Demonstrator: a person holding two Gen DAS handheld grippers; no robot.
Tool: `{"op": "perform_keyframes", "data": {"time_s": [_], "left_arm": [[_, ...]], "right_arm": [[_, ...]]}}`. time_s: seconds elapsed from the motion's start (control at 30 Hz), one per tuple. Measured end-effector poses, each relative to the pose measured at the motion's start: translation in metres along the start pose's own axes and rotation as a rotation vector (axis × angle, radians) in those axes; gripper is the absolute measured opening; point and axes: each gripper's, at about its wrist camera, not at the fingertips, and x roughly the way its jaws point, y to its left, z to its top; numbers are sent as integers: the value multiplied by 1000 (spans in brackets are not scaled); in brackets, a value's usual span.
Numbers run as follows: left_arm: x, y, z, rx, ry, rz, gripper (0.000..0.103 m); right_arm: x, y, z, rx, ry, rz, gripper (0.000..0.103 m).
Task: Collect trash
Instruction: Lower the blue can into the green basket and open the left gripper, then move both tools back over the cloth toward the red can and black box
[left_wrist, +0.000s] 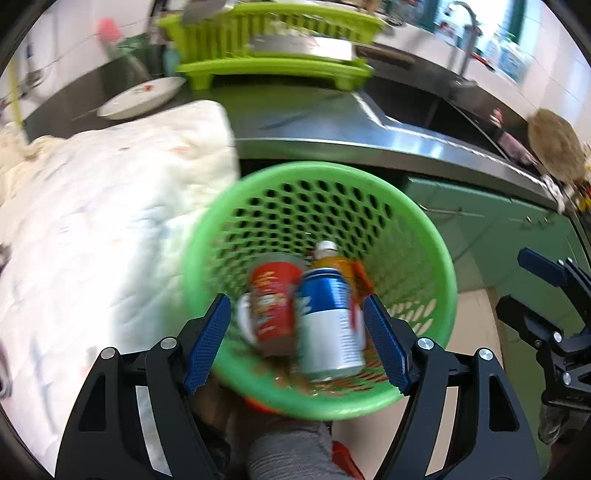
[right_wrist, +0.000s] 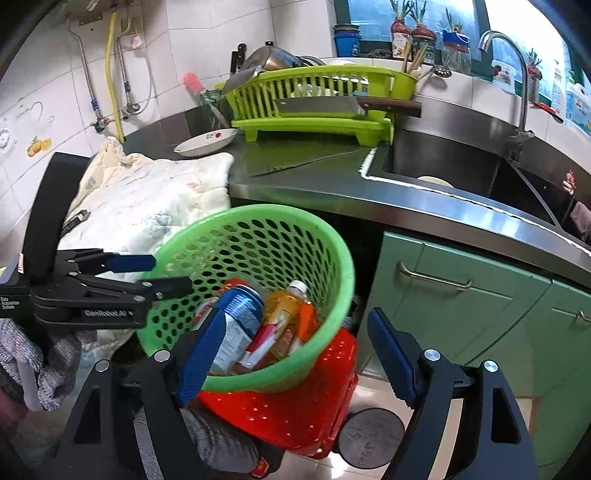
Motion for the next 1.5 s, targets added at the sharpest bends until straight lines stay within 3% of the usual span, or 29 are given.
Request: {"op": "perform_keyframes", "data": {"time_s": [0.3, 0.4, 0.47, 0.63, 0.87, 1.03, 1.5], "left_arm": [[-63, 83, -10, -186, -77, 202, 73], [-84, 119, -14, -289, -92, 289, 74], [-96, 146, -18, -372, -97, 339, 81], [-124, 209, -33, -576, -104, 449, 86], [-145, 265, -52, -759, -114, 542, 89], [-142, 298, -64, -903, -85, 526, 89], [-103, 330, -76, -1068, -12, 475, 89]], "right_arm": [[0, 45, 14, -77, -15, 63, 78], [3, 61, 21, -100, -19, 89, 78], [5, 71, 25, -114, -21, 109, 78], [13, 99, 31, -161, -19, 154, 78], [25, 122, 36, -204, -3, 193, 79], [33, 132, 36, -230, 8, 211, 79], [62, 155, 43, -291, 52, 256, 79]]}}
